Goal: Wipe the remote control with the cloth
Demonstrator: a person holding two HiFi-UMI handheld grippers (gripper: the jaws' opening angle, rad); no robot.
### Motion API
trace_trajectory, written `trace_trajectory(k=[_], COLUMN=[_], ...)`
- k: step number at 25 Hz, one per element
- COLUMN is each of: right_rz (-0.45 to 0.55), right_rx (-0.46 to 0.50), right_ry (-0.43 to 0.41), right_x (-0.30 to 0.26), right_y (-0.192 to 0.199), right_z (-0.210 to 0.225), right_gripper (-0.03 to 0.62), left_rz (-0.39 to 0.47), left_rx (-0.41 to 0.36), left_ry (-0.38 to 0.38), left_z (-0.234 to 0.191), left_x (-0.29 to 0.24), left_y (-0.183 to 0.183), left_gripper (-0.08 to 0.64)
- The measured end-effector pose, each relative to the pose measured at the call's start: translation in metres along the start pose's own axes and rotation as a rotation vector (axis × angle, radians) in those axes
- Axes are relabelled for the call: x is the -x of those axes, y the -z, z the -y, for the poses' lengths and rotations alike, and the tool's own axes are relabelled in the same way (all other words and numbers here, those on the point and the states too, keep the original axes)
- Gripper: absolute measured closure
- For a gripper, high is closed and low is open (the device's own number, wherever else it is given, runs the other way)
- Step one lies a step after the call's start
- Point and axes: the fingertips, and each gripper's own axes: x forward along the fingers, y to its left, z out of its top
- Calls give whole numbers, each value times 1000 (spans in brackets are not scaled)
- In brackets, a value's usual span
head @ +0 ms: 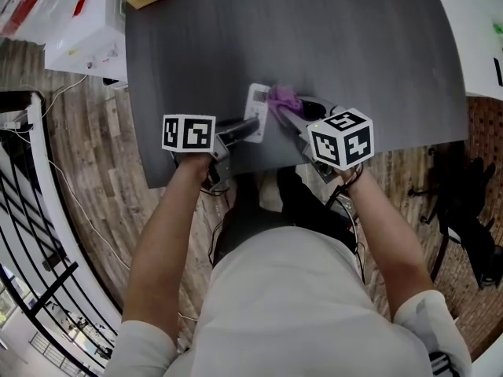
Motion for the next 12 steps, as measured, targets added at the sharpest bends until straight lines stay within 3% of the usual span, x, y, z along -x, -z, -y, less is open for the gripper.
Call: trace_trajectory(k=[4, 6, 8, 12], right_rz=[83, 108, 112, 96], right_rx=[68, 103, 135, 155], right_ry=[71, 44, -11, -90], right_x=[5, 1, -3, 0], right_y=[-45, -63, -66, -47], right_z=[18, 10, -9, -42], right_gripper=[489, 489, 489, 489], left_rz=[194, 258, 296, 353], left_rx=[226, 252, 239, 243], left_ry=[267, 338, 369, 357], left_z=[37, 50, 58, 59], left_x=[20, 27, 31, 40], left_y=[-2, -5, -8, -14], left_gripper=[456, 457, 457, 459])
